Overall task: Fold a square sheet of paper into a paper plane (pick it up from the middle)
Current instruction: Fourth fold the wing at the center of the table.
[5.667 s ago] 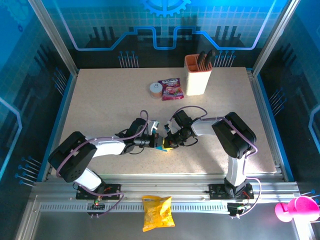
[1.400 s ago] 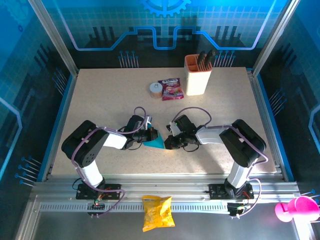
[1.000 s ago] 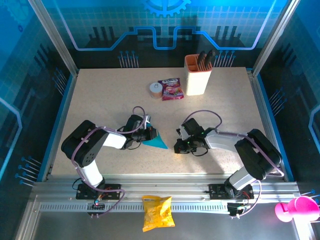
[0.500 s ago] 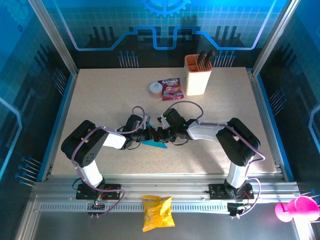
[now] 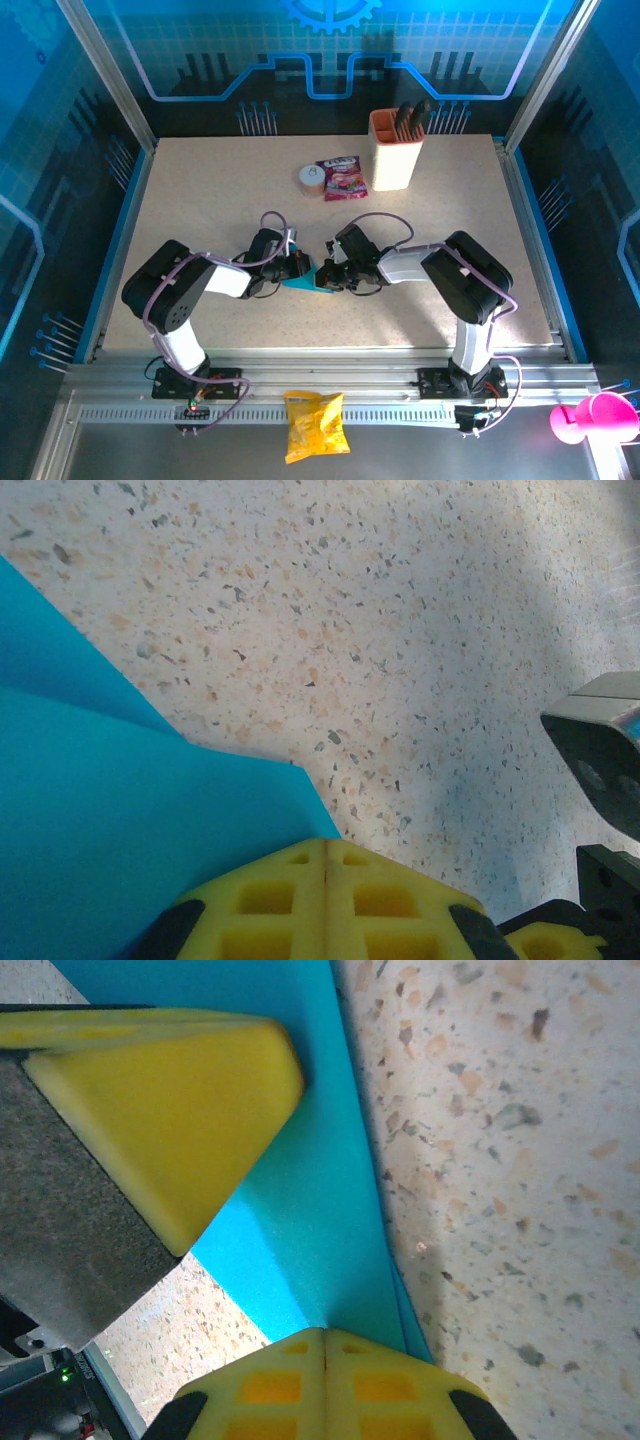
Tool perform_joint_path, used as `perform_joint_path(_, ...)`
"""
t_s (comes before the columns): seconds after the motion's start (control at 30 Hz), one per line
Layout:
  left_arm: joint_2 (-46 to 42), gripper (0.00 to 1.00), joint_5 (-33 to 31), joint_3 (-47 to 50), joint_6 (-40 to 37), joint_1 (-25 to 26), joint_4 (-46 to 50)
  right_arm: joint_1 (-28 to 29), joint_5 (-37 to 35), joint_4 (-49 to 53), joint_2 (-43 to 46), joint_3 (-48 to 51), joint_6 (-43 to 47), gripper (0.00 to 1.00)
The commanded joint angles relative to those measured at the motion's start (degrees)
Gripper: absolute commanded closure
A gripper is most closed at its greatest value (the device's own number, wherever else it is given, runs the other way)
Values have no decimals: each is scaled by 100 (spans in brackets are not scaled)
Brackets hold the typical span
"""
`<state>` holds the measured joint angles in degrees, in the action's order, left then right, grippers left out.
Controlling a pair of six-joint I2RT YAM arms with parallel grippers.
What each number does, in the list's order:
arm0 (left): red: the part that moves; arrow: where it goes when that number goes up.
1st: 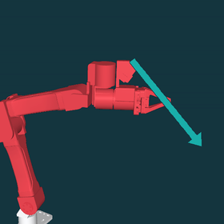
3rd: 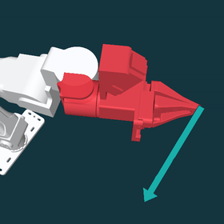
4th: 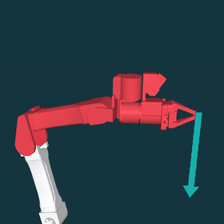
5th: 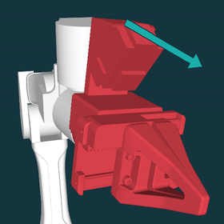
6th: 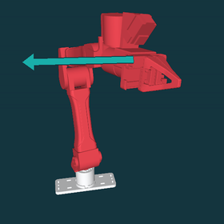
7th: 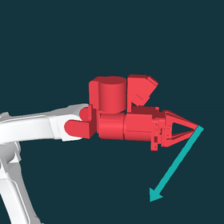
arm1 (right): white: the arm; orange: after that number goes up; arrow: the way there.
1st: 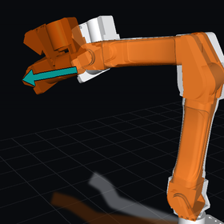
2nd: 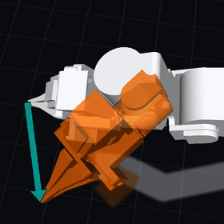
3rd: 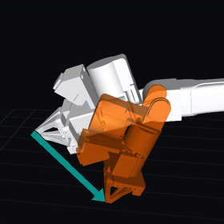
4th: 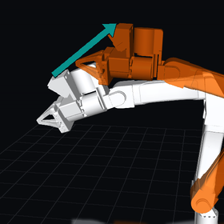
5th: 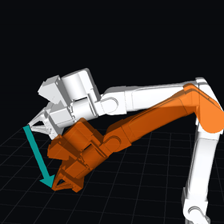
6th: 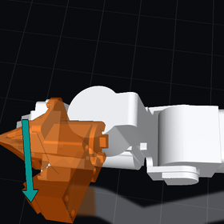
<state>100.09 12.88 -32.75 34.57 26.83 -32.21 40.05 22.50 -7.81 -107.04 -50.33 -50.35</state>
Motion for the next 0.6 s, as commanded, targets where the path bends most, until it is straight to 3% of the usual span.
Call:
perform_joint_path(0.0, 245, 100, -142, 207, 81, -9, 667, -166, -325, 786, -153, 203, 48, 100)
perform_joint_path(0.3, 254, 100, -13, 231, 471, -596, 501, -457, -327, 1216, -480, 310, -168, 100)
perform_joint_path(0.57, 126, 88, -27, 407, 643, -848, 422, -568, -365, 1364, -745, 349, -220, 100)
